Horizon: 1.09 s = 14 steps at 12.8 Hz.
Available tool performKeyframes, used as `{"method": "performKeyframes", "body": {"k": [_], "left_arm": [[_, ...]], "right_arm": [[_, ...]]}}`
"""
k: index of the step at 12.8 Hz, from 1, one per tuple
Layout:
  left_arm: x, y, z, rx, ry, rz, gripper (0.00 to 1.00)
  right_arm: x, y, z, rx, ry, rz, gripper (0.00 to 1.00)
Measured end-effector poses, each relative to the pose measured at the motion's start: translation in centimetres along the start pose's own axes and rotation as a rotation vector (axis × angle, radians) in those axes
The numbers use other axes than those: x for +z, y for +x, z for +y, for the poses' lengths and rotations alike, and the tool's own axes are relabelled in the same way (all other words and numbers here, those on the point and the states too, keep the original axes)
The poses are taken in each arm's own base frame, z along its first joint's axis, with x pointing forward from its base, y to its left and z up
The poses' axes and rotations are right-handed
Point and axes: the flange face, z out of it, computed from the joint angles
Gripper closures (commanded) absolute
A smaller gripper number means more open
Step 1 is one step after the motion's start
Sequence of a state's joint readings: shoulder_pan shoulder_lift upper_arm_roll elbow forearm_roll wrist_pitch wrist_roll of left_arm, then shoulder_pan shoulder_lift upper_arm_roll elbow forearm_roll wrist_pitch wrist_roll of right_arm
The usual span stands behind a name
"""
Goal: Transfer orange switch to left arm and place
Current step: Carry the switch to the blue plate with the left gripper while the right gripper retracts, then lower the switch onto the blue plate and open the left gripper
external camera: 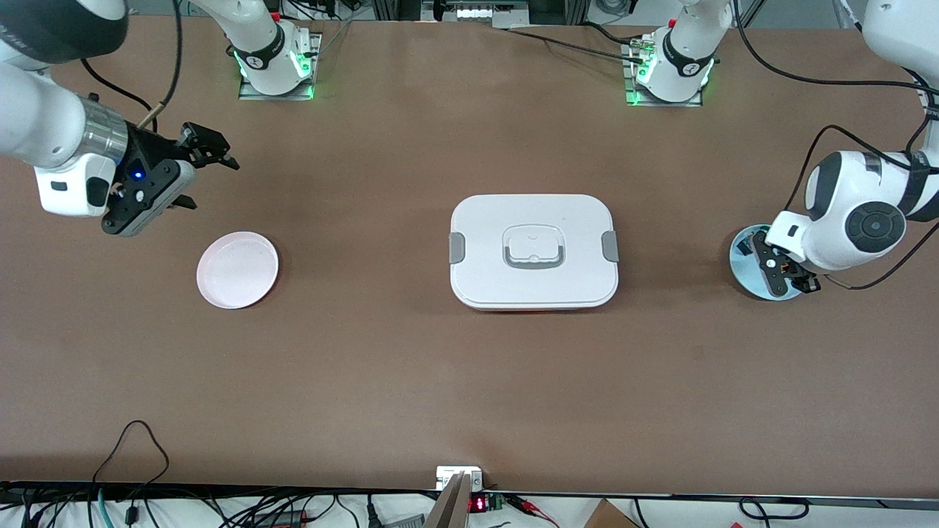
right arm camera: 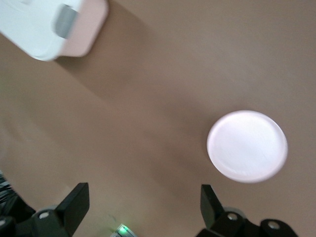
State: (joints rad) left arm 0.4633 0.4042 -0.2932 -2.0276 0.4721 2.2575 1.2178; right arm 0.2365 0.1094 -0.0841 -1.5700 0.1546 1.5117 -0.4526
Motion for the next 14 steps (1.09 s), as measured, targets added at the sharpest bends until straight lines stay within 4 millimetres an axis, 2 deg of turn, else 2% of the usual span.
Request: {"method": "performKeyframes", "body": {"k": [2,4,6,7,8,10,12,13,14], "left_arm": [[2.5,-0.7,-0.1,0.040,-0.004,0.031,0.85],[4.0,-0.3,-0.2,0.060,-0.002,0.050,0.85],[5.2,-0.5,-0.3,0.067,0.003,0.067,0.79],[5.8,-1.0,-0.4,0.062,0.002,0.076,0.58],[6.3,-1.4,-0.4,0.062,0.003,0.083,0.01],[6.5,-1.8,-0.4,0.063,0.005,0.086,0.00],[5.5,-1.4,-0.7,0.078,0.001,0.084,0.00],[4.2,-0.9,-0.8,0.088,-0.016,0.074,0.00],[2.1,-0.3,-0.9,0.087,-0.037,0.064,0.00]], "right_arm": [[-0.9,-1.3,0.7,0.033,-0.128,-0.010,0.00],[-1.5,-2.4,1.8,0.052,-0.200,0.059,0.00],[-1.0,-3.5,2.7,0.069,-0.209,0.085,0.00],[-0.5,-3.9,2.8,0.075,-0.202,0.073,0.00],[-0.1,-4.3,2.9,0.085,-0.193,0.058,0.00],[0.7,-5.1,3.5,0.149,-0.175,0.032,0.00],[1.3,-5.6,3.7,0.219,-0.165,0.023,0.00],[1.4,-5.8,3.7,0.236,-0.164,0.023,0.00],[1.4,-5.9,3.8,0.246,-0.164,0.025,0.00]]}}
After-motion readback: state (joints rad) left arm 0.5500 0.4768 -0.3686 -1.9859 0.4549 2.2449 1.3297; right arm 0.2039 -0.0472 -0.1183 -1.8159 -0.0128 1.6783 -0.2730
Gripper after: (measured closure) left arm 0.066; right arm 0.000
